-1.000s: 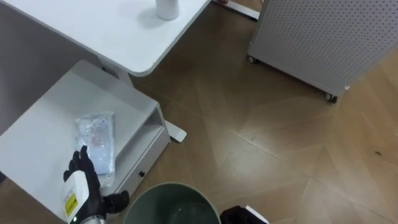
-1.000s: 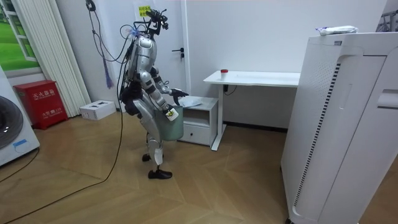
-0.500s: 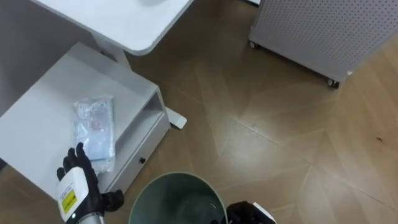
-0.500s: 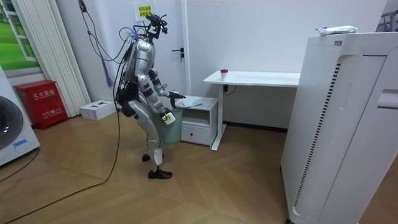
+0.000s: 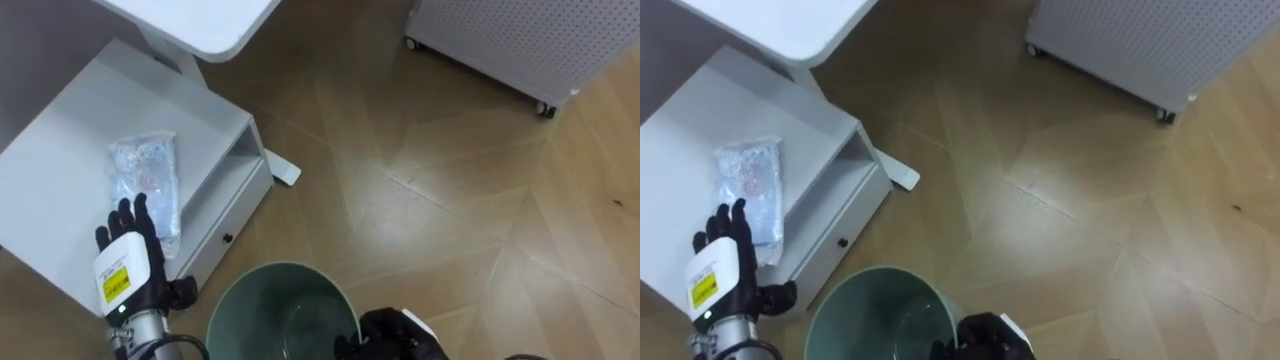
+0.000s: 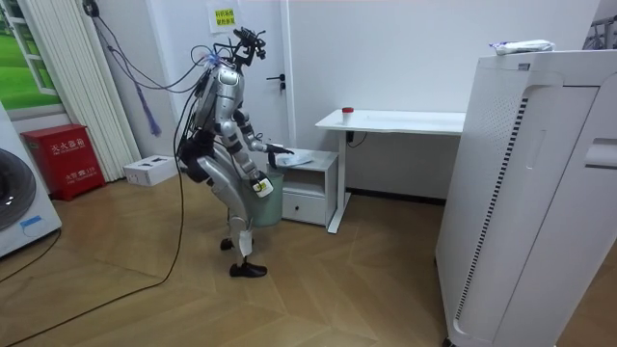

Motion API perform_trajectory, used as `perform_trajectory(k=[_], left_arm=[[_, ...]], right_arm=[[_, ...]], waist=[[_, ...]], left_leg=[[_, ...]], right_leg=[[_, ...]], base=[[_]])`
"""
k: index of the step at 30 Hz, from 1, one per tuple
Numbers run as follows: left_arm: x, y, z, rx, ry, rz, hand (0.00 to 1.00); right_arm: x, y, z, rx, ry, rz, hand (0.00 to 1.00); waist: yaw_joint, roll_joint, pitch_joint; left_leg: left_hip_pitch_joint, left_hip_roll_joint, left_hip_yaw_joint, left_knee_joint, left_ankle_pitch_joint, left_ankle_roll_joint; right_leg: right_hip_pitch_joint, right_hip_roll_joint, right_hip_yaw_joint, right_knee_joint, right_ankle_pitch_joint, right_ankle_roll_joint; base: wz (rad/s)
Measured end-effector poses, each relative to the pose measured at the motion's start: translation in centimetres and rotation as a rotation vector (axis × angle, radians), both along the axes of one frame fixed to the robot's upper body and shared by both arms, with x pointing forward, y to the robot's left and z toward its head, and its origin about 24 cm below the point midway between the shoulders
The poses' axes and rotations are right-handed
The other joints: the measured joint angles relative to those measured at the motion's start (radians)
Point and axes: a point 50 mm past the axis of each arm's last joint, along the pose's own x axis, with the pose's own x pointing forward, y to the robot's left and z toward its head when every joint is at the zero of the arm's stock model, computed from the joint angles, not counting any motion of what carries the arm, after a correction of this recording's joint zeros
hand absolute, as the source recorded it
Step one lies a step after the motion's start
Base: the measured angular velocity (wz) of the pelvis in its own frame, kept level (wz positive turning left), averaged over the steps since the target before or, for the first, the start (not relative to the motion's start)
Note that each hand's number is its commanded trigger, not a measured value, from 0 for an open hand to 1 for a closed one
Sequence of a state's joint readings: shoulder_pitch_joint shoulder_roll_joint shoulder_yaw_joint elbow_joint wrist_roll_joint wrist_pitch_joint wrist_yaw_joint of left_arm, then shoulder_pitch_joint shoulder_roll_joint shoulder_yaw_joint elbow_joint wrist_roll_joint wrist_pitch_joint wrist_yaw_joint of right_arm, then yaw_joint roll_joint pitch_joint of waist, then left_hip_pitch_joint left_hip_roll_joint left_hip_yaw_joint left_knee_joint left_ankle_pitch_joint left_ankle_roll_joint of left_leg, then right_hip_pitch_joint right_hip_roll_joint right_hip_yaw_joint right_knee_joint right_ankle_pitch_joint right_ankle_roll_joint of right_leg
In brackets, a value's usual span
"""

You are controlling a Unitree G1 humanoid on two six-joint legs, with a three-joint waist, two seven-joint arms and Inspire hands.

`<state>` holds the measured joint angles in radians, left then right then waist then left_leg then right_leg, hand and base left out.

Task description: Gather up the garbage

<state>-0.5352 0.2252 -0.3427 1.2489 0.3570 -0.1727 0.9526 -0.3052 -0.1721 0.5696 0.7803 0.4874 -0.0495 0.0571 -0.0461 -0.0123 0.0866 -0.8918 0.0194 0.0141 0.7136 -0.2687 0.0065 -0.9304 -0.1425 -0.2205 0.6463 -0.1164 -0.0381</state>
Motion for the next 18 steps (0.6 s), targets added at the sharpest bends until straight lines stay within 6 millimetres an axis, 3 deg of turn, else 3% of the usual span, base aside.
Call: perform_trajectory(k=[5, 18], left_arm=[[0.7, -0.5, 0.7, 0.042, -0.023, -0.026, 0.00], [2.3, -1.2, 2.4, 0.099, -0.061, -0.072, 0.00]], right_arm=[[0.6, -0.5, 0.4, 0.008, -0.003, -0.030, 1.00], [1.6, -1.7, 1.2, 0.002, -0.021, -0.050, 1.00]], waist=[[0.001, 0.012, 0.0045], [0.013, 0.027, 0.0038]], left_leg=[[-0.044, 0.000, 0.000, 0.036, -0.001, -0.001], [-0.141, -0.013, 0.004, 0.098, -0.002, 0.003]], right_leg=[[-0.037, -0.011, -0.004, 0.033, -0.008, -0.007], [-0.139, -0.033, 0.001, 0.101, -0.011, -0.011]], base=[[0.06], [0.00]])
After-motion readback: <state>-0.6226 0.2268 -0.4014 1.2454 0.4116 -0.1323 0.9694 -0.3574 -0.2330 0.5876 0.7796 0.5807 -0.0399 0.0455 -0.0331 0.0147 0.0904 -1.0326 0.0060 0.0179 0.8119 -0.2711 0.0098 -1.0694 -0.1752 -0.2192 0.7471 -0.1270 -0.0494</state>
